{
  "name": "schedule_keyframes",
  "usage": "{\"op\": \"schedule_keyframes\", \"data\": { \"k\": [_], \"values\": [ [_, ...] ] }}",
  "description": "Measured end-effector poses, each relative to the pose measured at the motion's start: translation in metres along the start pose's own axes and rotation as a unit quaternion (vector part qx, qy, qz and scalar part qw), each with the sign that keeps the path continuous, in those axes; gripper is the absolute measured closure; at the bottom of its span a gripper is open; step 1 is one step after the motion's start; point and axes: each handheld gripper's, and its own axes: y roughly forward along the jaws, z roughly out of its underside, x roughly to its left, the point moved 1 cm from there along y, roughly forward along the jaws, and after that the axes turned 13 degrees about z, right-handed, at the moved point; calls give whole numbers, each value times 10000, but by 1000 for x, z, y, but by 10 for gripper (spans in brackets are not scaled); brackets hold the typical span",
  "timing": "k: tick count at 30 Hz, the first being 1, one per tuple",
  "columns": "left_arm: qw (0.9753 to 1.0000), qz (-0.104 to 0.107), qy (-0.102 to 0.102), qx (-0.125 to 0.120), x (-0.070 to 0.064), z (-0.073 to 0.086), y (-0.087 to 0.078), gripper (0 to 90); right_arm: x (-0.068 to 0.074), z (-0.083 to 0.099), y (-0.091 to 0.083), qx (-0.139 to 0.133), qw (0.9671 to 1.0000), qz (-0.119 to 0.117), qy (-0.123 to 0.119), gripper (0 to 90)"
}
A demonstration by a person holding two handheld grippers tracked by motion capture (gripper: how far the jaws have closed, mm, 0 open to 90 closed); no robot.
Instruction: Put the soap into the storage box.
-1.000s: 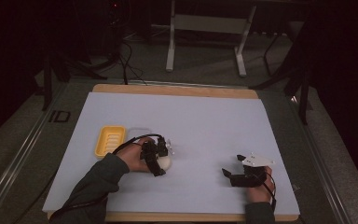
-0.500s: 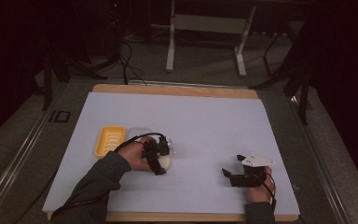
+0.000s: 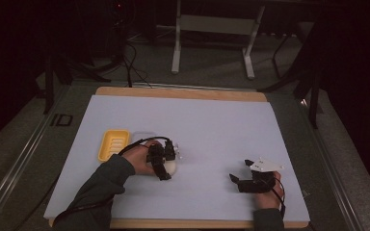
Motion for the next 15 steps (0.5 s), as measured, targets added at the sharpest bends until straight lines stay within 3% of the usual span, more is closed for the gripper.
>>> {"op": "schedule_keyframes", "data": {
  "k": [15],
  "values": [
    [10000, -74, -11, 46, 1, 5, -5, 258, 0, 0, 0, 4, 10000, -1, -6, 143]
  ]
}}
